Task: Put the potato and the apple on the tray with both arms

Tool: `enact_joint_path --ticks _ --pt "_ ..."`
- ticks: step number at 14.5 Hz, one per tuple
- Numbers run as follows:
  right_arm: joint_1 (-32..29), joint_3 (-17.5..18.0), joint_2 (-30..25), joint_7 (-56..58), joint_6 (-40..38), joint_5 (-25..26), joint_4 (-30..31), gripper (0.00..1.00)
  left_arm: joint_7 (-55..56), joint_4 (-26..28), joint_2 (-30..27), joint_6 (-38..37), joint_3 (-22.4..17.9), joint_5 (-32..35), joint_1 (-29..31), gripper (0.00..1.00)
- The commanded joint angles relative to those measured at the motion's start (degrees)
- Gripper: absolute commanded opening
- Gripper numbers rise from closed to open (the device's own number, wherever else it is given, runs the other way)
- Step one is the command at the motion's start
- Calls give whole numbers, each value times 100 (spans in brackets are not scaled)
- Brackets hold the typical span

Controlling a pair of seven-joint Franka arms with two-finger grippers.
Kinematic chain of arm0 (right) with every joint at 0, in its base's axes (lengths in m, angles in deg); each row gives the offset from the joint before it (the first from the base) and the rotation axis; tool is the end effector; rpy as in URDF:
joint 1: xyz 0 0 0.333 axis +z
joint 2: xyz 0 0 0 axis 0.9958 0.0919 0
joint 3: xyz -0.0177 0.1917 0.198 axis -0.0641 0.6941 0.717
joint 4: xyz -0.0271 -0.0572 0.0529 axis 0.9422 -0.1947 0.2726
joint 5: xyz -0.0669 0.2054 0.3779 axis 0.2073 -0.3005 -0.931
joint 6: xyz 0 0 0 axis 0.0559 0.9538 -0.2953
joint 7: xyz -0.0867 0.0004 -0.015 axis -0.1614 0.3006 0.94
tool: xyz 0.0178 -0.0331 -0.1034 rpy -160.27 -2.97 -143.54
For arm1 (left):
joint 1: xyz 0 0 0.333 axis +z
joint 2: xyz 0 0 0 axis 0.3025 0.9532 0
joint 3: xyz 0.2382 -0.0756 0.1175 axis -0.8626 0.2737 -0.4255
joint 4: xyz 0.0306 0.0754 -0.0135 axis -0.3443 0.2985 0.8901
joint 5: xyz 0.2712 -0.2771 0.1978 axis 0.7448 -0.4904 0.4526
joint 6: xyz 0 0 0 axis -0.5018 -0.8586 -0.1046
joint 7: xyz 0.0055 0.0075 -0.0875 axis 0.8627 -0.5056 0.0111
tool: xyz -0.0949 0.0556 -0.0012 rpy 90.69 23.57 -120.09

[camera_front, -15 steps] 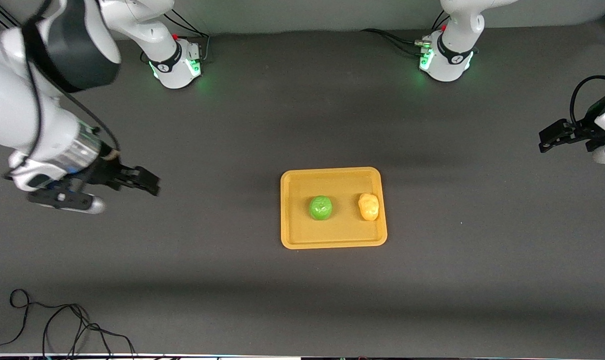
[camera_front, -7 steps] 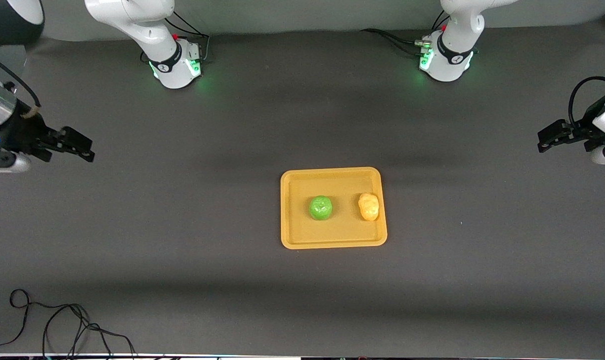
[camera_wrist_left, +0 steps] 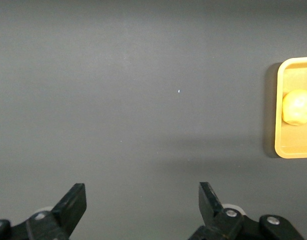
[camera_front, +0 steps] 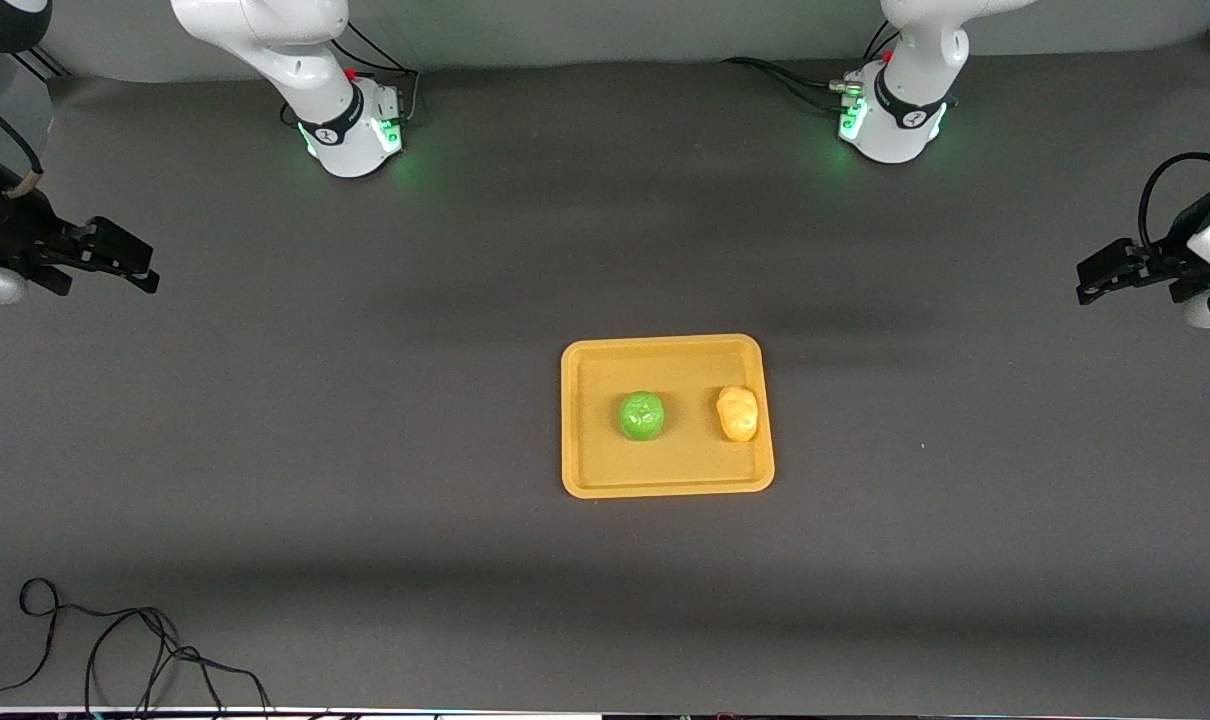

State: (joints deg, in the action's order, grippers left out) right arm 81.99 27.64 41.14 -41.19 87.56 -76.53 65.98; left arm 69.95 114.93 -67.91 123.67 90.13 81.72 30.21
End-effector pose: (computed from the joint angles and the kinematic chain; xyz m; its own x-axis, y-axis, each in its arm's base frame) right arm 0.5832 0.0181 0.5847 1.0000 -0.0094 0.0027 -0.0094 -0.9997 0.0241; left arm 0.5891 0.0228 0.5275 0.9999 -0.0108 -0.0088 -0.0112 -0.9990 -0.0422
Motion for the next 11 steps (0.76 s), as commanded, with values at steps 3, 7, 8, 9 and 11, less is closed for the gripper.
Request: enact_joint_path --ticks 3,7,8,9,11 --pt "-148 145 -12 686 -332 -8 68 100 -209 -4 -112 -82 -7 -75 57 100" --pt "-200 136 23 533 -323 -411 68 100 -218 -56 -86 -82 -7 -93 58 100" --pt "-209 136 23 479 -323 -439 68 100 -227 -65 -86 -82 -7 -93 58 100" --pt "-201 136 23 470 -288 -439 68 100 -244 -83 -95 -91 2 -93 58 100" --pt "-200 136 23 461 -244 -448 77 100 -236 -100 -112 -108 20 -93 40 100"
